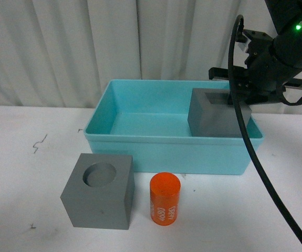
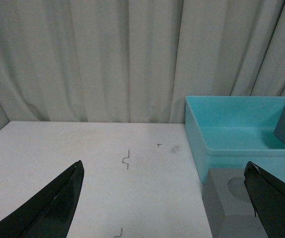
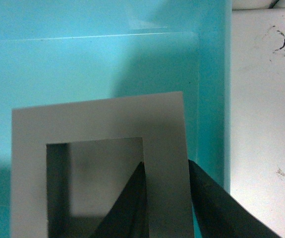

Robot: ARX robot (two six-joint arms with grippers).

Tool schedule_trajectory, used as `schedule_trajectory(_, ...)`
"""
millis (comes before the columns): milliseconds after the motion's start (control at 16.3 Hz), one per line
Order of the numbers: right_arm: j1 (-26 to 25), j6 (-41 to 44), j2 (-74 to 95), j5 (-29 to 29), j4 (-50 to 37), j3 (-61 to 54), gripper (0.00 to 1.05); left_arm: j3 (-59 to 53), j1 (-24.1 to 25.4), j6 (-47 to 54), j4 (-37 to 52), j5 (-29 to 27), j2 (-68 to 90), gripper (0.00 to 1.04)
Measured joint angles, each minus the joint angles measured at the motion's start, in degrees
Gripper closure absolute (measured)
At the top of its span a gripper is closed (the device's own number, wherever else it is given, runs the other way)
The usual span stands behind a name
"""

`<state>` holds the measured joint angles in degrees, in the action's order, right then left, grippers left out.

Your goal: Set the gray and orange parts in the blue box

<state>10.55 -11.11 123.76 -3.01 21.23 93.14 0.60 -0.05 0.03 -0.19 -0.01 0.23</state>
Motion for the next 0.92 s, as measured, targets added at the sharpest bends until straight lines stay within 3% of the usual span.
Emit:
schedule_trajectory(184,0.0,-0.1,0.0,0.0,-0.3,0.1,0.46,0.0,0.0,0.0,0.0,0.0,0.0,0.07)
schedule_trajectory(490,-0.1,-1.6,-3.0,-1.5,-1.5,0.4,0.08,0.0,0.0,0.0,0.0,0.0,0.0,0.07)
schedule_trajectory(797,0.7,-0.6,-16.8,-1.4,-9.5,-4.1,0.07,0.0,0.0,0.0,0.0,0.0,0.0,0.07)
schedule_trajectory(858,1.1,3.5,-21.2,7.2,-29.2,-13.5,0.19,0.0,0.0,0.0,0.0,0.0,0.0,0.07)
schedule_trajectory(920,1.1,6.8,-26.0,11.6,-41.0,-23.3,0.3,0.0,0.0,0.0,0.0,0.0,0.0,0.07)
